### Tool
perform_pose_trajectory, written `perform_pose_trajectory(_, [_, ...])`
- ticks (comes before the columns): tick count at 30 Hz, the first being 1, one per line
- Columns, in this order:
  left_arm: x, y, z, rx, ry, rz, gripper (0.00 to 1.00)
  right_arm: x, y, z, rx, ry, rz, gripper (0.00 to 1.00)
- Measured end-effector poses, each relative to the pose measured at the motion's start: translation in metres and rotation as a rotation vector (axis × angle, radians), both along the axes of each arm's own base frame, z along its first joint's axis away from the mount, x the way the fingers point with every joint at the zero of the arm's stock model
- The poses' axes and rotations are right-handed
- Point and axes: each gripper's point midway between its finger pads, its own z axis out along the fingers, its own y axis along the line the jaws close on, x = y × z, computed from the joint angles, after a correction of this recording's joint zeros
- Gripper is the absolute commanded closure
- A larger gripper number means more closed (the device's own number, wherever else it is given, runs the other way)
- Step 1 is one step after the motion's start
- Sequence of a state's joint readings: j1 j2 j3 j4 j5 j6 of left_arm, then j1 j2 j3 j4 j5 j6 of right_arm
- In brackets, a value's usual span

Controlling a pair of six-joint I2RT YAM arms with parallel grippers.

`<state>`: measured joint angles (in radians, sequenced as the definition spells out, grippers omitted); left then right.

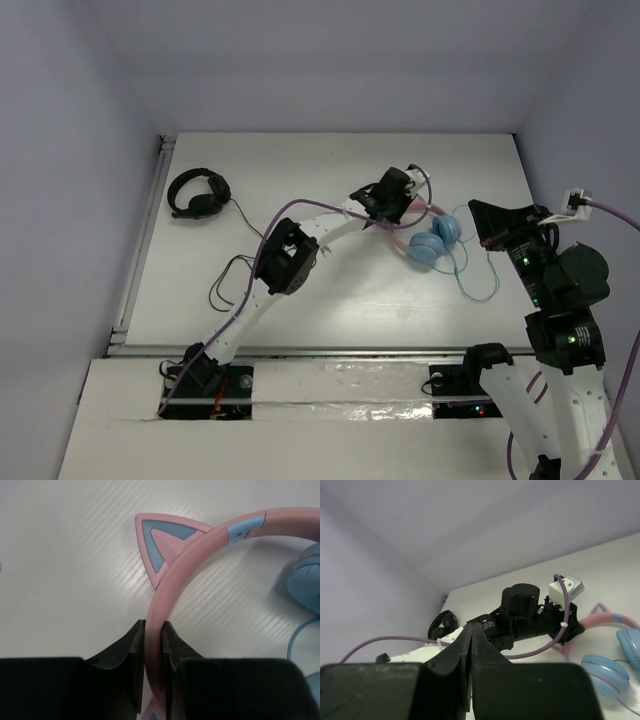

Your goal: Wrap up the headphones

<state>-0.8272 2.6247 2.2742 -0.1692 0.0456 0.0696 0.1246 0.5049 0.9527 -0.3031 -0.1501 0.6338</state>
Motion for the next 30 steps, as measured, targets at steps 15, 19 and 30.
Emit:
perform_pose_trajectory(15, [0.036,0.152,0.224,-0.253,-0.087,0.257,1.0,0.026,0.027,-0.021,0.002,0.011,0.14,0.68])
perform_pose_trajectory(19, [0.036,0.196,0.317,-0.39,-0.187,0.311,1.0,0.04,0.026,-0.024,-0.034,0.005,0.127,0.43])
perform_pose_trajectory(30, [-0.004,0.212,0.416,-0.56,-0.198,0.256,1.0,0.102,0.032,-0.105,-0.086,0.187,0.127,0.21])
